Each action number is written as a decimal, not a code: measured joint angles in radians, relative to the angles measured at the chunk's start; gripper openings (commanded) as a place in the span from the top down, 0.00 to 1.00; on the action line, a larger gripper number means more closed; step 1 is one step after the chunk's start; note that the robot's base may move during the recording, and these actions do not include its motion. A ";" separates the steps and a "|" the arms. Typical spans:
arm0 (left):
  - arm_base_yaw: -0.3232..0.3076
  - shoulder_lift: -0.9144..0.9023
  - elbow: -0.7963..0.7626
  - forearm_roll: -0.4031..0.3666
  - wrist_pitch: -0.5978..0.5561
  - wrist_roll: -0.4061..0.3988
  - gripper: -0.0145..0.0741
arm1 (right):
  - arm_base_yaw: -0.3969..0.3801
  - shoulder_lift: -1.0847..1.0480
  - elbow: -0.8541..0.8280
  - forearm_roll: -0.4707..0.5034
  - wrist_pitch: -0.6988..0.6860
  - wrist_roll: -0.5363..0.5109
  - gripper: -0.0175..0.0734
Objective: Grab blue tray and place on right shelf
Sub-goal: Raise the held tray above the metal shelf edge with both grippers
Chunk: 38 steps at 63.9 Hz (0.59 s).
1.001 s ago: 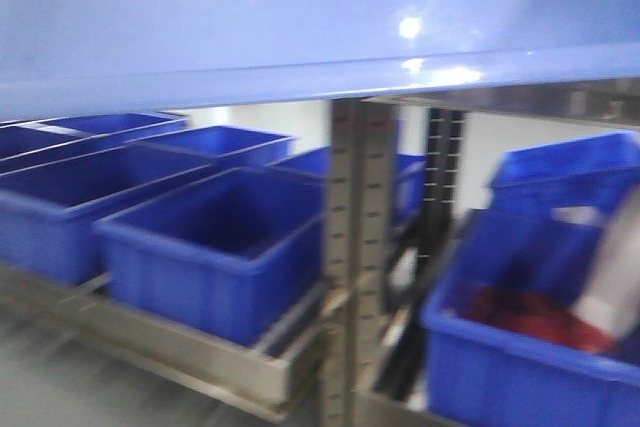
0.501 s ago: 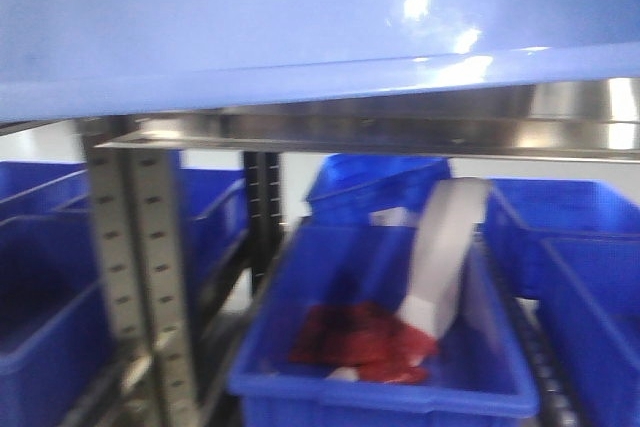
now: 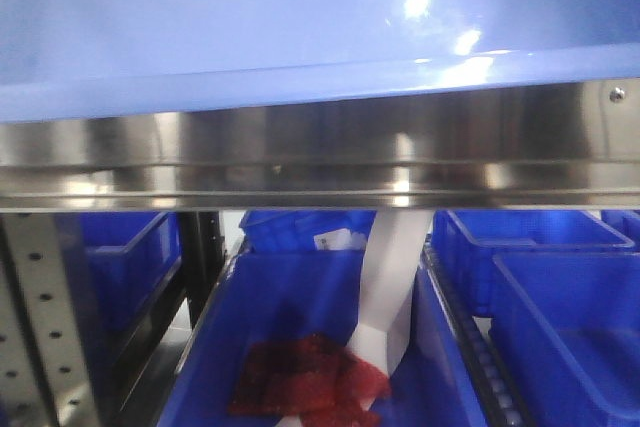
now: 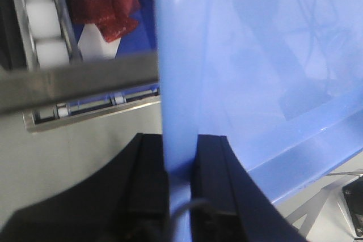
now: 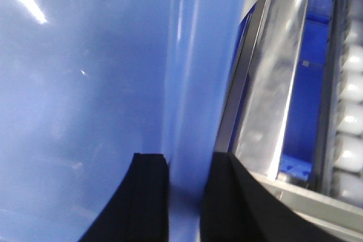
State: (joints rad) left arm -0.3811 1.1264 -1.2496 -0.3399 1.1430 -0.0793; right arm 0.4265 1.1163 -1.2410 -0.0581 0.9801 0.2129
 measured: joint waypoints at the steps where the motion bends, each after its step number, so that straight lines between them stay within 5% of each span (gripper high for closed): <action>1: 0.000 0.000 0.000 0.000 0.000 0.000 0.89 | 0.000 0.000 0.000 0.000 0.000 0.000 0.74; 38: 0.000 0.000 0.000 0.000 0.000 0.000 0.89 | 0.000 0.000 0.000 0.000 0.000 0.000 0.74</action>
State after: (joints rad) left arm -0.3811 1.1264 -1.2496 -0.3399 1.1430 -0.0793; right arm 0.4265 1.1163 -1.2410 -0.0581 0.9801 0.2129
